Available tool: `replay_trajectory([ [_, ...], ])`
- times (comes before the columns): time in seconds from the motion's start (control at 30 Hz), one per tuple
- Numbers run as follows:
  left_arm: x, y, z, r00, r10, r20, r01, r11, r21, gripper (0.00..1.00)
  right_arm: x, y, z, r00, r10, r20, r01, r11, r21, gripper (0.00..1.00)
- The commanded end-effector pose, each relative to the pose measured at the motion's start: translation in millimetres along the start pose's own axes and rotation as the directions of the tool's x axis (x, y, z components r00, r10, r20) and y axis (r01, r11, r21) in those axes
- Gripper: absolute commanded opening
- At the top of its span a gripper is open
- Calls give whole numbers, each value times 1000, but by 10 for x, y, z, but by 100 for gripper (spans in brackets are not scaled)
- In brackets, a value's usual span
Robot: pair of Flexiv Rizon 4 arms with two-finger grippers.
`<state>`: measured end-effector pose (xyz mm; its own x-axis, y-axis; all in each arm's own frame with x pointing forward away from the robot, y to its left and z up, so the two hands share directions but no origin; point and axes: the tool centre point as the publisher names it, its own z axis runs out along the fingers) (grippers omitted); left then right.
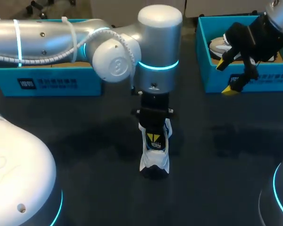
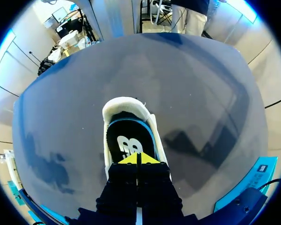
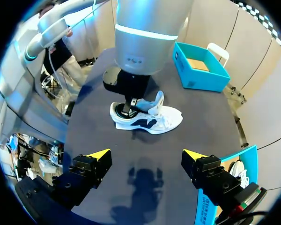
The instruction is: Take the shoe out of the shoebox, open the shoe tongue, remove and reinsert the insole, then place the shoe into the shoebox
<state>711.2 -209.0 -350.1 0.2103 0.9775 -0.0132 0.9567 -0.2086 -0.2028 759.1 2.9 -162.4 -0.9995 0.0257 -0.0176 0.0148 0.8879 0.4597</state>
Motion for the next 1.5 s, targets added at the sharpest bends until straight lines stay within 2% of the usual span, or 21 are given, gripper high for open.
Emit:
replay_trajectory([
  [0.03, -27, -40, 86, 1000, -6, -11, 6, 1000, -17, 0, -15, 5, 5, 1000, 1, -2, -1, 1000, 4, 100],
  [0.4, -46, -77, 321, 997, -68, -18, 67, 997, -43, 0, -15, 5, 5, 1000, 1, -2, -1, 1000, 4, 100],
  [0.67, 33, -137, 125, 997, -78, 8, 78, 996, -52, 0, -15, 5, 5, 1000, 1, -2, -1, 1000, 4, 100],
  [0.9, 21, -216, 69, 998, -56, 37, 56, 998, -1, 0, -15, 5, 5, 1000, 1, -2, -1, 1000, 4, 100],
  [1.3, -86, -248, 324, 998, -50, 49, 48, 998, 47, 0, -15, 5, 5, 1000, 1, -2, -1, 1000, 4, 100],
  [1.5, -133, -240, 480, 997, -70, 40, 68, 997, 35, 0, -15, 5, 5, 1000, 1, -2, -1, 1000, 4, 100],
])
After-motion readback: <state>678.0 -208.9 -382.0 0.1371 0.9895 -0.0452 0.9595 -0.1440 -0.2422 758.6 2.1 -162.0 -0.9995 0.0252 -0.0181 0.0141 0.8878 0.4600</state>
